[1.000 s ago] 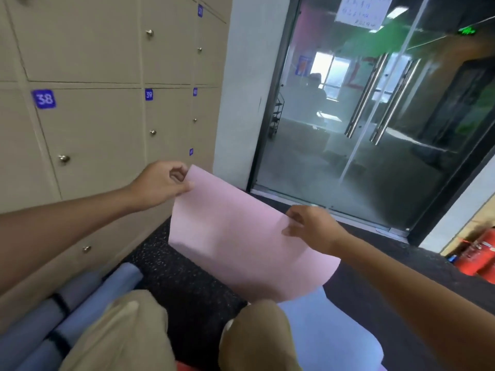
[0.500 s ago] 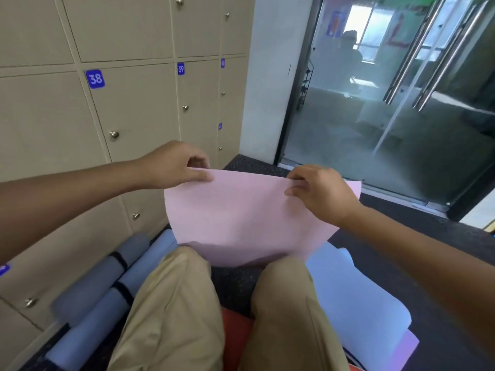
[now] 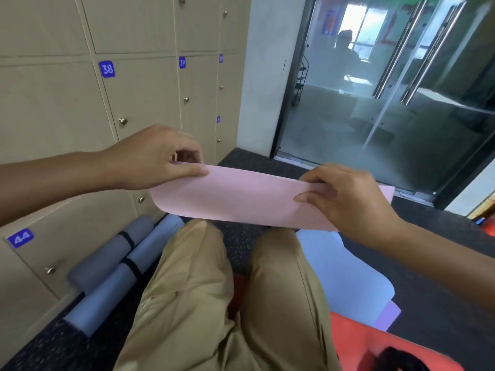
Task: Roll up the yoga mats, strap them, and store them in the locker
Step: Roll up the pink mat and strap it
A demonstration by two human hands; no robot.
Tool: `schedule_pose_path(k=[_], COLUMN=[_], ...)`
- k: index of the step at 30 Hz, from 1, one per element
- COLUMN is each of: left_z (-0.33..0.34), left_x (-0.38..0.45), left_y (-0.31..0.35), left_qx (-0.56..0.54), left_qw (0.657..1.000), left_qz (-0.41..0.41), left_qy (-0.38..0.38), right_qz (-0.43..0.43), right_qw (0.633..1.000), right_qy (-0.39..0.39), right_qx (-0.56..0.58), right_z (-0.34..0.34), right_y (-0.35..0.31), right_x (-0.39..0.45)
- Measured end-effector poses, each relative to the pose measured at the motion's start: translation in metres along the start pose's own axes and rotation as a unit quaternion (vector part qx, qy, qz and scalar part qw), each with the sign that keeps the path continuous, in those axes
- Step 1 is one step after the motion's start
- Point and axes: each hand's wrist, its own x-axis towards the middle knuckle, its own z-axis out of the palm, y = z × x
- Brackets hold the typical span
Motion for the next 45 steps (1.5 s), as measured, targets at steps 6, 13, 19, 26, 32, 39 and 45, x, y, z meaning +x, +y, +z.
schedule_pose_path(k=[6, 13, 19, 26, 32, 39, 45], left_z=[0.041, 0.097, 0.108, 0.126, 0.136, 0.156, 0.151], left_x=[-0.083, -0.154, -0.165, -0.169, -0.168, -0.141, -0.145], left_y=[0.048, 0.076, 0.093, 0.108, 0.122, 0.124, 0.115], left_qx=[-0.04, -0.024, -0.047, -0.084, -0.106, 0.073, -0.006], left_qw=[0.997, 0.99, 0.986, 0.972, 0.962, 0.942, 0.962], left_qz=[-0.003, 0.005, -0.002, -0.102, -0.184, -0.212, -0.156], left_qy=[-0.069, -0.141, -0.159, -0.194, -0.169, -0.248, -0.224], right_qz=[0.054, 0.08, 0.062, 0.2, 0.256, 0.285, 0.222], right_qw=[0.994, 0.983, 0.983, 0.934, 0.904, 0.891, 0.903], right_qy=[-0.059, -0.116, -0.123, -0.217, -0.243, -0.273, -0.26], right_qx=[0.072, 0.12, 0.121, 0.202, 0.241, 0.227, 0.259], right_z=[0.017, 0.051, 0.055, 0.056, 0.065, 0.08, 0.086], right_y=[-0.04, -0.055, -0.062, -0.054, -0.049, -0.032, -0.018], right_x=[-0.097, -0.178, -0.196, -0.192, -0.186, -0.169, -0.17])
